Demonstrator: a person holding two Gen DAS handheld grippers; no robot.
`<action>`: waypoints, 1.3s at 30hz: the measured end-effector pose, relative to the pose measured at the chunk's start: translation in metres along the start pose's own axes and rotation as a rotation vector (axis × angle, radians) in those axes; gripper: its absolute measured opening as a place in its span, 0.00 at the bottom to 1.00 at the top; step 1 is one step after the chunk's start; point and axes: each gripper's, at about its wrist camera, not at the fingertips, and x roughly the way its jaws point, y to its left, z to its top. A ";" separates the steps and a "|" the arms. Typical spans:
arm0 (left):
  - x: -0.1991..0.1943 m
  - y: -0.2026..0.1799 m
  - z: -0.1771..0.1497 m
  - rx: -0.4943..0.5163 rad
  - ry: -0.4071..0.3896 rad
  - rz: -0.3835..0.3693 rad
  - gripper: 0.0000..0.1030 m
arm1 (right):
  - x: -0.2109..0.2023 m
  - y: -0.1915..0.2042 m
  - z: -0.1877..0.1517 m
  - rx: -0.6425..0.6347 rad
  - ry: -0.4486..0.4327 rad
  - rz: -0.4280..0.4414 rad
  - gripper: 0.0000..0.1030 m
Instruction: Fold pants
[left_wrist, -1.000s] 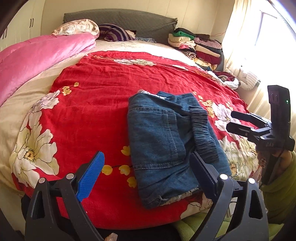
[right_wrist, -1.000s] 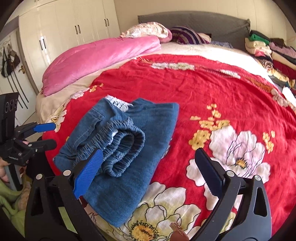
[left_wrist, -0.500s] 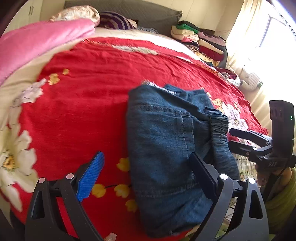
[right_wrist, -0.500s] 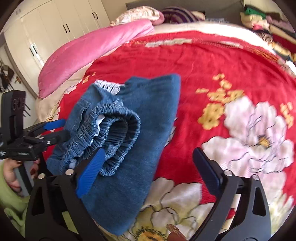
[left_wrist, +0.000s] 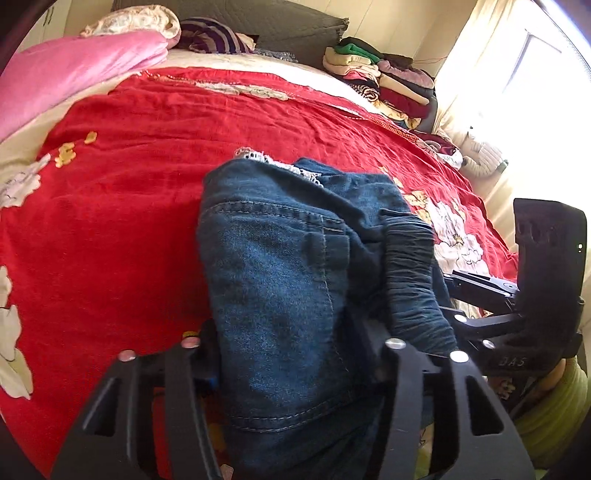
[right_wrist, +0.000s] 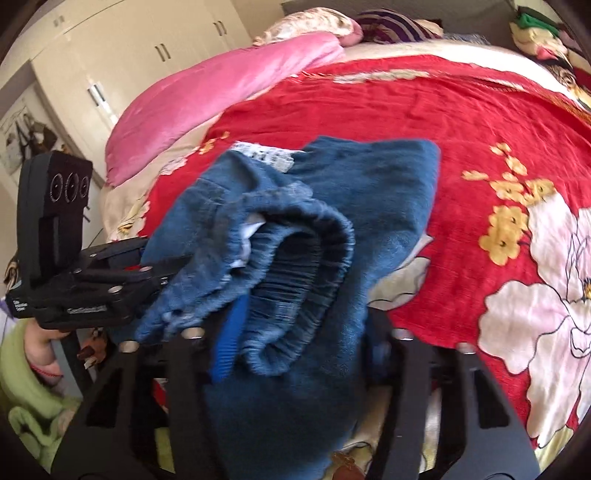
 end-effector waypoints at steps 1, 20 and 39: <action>-0.003 -0.001 0.001 0.004 -0.004 0.000 0.40 | -0.002 0.003 0.001 -0.013 -0.009 -0.008 0.33; -0.029 0.007 0.048 -0.011 -0.105 0.016 0.35 | -0.019 0.020 0.064 -0.178 -0.142 -0.081 0.28; 0.018 0.042 0.061 -0.057 -0.013 0.113 0.60 | 0.032 -0.020 0.070 -0.016 -0.019 -0.144 0.57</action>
